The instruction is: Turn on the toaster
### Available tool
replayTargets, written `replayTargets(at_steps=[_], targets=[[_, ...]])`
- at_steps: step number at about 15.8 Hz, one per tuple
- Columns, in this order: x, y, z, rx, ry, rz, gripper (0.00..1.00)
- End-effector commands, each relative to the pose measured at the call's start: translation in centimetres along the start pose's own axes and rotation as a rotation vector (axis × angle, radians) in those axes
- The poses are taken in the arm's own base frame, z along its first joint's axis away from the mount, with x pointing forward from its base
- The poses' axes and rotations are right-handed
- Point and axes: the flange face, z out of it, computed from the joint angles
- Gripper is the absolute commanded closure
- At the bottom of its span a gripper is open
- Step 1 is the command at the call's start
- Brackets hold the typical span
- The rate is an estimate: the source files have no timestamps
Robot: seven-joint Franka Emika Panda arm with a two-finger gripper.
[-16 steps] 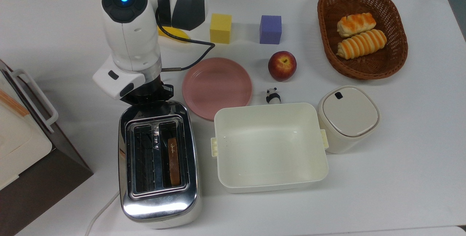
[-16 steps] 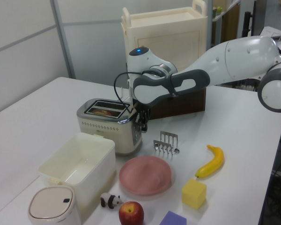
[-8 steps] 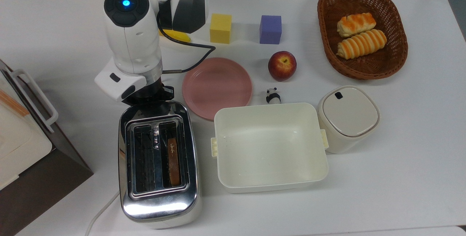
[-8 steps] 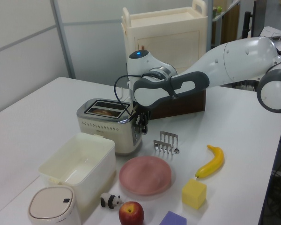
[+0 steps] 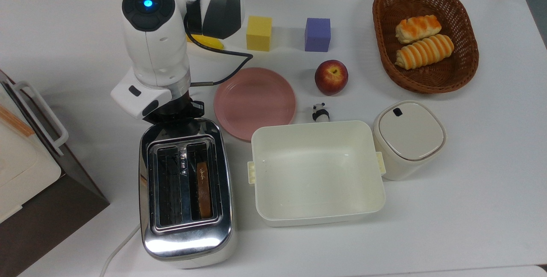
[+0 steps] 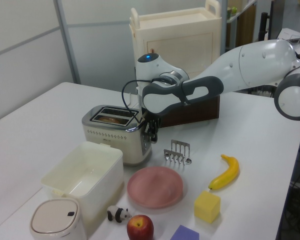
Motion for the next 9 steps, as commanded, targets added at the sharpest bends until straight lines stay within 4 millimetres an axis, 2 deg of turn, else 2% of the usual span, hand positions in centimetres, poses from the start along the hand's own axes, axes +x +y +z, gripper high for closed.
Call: replayTargets(at_steps=[1,5,7,9], targets=[[-1.1,0.8,-2.9,-0.037,-0.002,0.023,0.88],[-3.9,1.1,-11.6,-0.056,-0.039,0.048,0.88],[-5.2,0.8,-14.9,-0.06,-0.054,0.055,0.88],[-6.5,0.2,-17.3,-0.05,-0.08,0.062,0.85]])
